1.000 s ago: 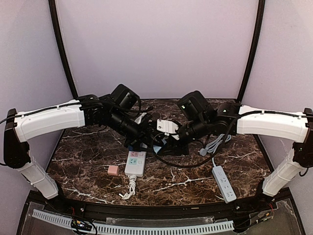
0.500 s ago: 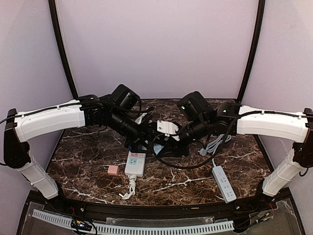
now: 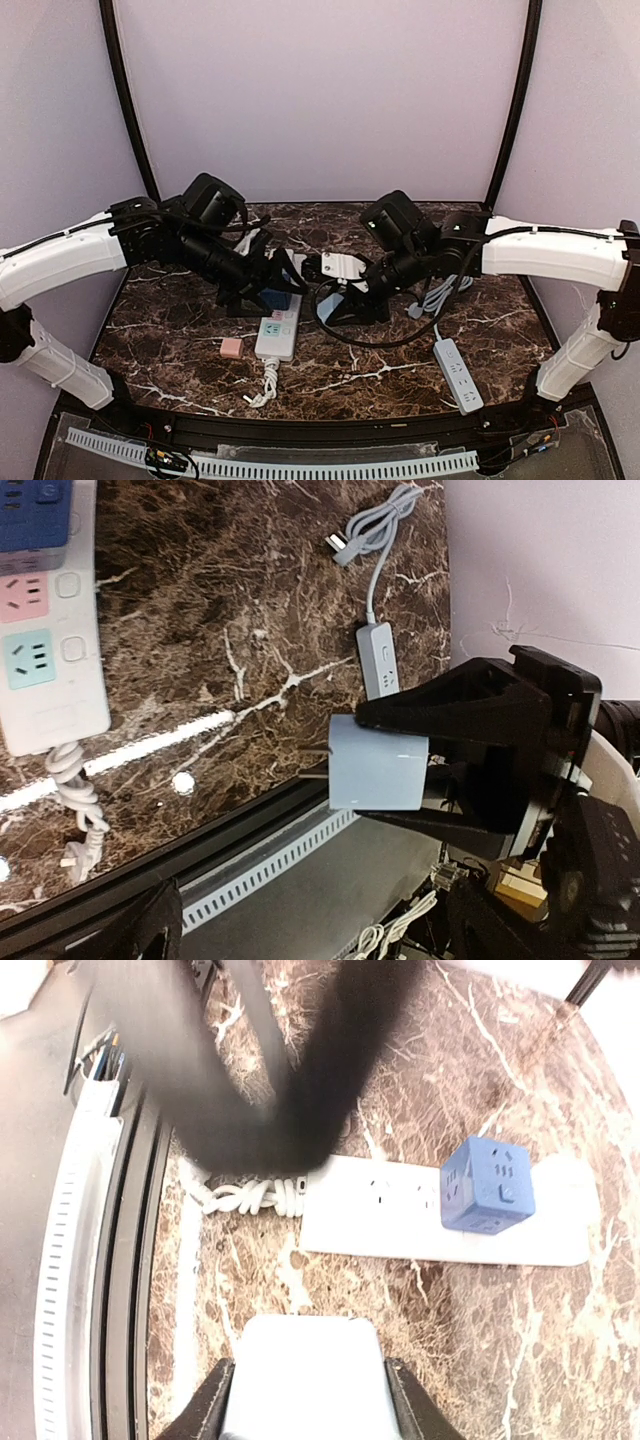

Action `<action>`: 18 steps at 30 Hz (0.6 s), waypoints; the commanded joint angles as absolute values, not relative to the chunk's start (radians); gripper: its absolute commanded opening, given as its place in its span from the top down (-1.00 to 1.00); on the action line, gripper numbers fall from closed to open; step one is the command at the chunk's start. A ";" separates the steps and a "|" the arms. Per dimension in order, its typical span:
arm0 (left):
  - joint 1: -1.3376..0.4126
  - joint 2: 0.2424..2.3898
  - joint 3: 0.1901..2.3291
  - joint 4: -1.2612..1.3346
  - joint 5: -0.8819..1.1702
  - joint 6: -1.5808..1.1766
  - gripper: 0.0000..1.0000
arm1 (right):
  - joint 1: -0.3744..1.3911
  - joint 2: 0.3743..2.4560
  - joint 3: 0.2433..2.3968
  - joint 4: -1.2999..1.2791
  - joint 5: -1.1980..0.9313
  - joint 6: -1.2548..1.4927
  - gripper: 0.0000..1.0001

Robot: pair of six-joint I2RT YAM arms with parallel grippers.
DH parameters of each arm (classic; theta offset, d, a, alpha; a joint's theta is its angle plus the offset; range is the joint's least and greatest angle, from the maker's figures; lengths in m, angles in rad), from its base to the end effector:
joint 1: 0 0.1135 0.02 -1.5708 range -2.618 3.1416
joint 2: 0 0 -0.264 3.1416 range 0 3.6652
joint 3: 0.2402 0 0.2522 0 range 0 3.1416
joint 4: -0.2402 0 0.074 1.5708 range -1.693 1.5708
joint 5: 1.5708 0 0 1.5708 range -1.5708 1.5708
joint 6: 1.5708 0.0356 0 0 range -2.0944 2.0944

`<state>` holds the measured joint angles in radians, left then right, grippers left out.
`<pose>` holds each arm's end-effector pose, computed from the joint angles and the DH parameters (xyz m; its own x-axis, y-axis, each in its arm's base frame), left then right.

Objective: Insert the plug

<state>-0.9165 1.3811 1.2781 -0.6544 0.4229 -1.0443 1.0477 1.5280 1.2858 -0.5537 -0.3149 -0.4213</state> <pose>0.1694 -0.2449 0.3341 -0.9926 -0.0013 -0.1214 0.0933 0.6313 -0.7699 0.1585 0.2969 0.2997 0.0554 -0.6823 -0.7290 -0.9964 0.0091 -0.0842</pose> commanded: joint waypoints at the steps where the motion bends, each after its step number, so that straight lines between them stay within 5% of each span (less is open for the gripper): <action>1: -0.880 1.276 1.242 -0.813 0.310 -0.988 -0.84 | 1.057 1.574 1.318 -0.577 -0.288 -0.433 1.00; 18: -0.727 1.071 1.184 -1.103 0.084 -0.686 -0.74 | 1.104 1.970 1.804 -0.792 -0.179 -0.317 1.00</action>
